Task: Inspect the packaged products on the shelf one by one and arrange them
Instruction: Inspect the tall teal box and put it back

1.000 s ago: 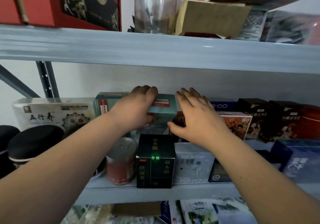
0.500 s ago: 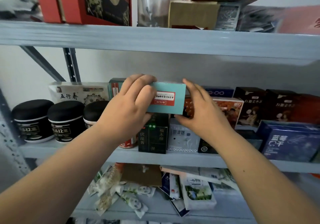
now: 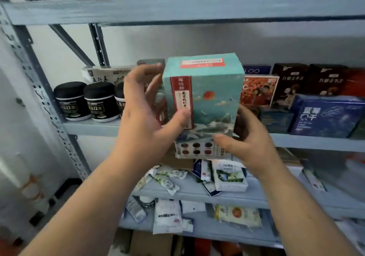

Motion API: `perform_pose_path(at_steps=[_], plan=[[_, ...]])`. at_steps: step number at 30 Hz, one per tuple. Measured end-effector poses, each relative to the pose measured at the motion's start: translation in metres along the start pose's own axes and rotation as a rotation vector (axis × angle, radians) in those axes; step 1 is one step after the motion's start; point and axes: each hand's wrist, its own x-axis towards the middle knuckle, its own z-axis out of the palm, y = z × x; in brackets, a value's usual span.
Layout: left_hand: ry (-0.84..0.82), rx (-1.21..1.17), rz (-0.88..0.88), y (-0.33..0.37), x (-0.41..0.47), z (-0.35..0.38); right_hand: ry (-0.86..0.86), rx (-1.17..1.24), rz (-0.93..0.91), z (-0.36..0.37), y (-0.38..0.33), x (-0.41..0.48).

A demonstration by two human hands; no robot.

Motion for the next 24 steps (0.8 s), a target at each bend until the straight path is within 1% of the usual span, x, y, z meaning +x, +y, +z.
perform_pose_path(at_steps=[2, 4, 7, 10, 15, 19, 22, 24], plan=[[0.01, -0.128, -0.146, -0.007, -0.02, 0.008, 0.058, 0.119, 0.069, 0.007, 0.011, -0.02], [-0.063, -0.136, -0.257, -0.014, -0.04, 0.014, 0.103, 0.225, 0.12, 0.012, 0.02, -0.038], [-0.112, -0.164, -0.364, -0.028, -0.068, 0.023, 0.127, 0.31, 0.16, 0.017, 0.028, -0.061], [-0.1, -0.202, -0.467, -0.039, -0.084, 0.033, 0.188, 0.391, 0.225, 0.018, 0.034, -0.077], [-0.076, -0.276, -0.63, -0.052, -0.09, 0.045, 0.23, 0.485, 0.332, 0.012, 0.04, -0.093], [-0.029, -0.211, -0.7, -0.063, -0.094, 0.053, 0.212, 0.516, 0.279, 0.003, 0.041, -0.103], [0.04, -0.296, -0.769, -0.07, -0.098, 0.068, 0.165, 0.489, 0.213, 0.0, 0.04, -0.112], [0.057, -0.308, -0.768, -0.073, -0.101, 0.079, 0.144, 0.449, 0.182, -0.003, 0.041, -0.119]])
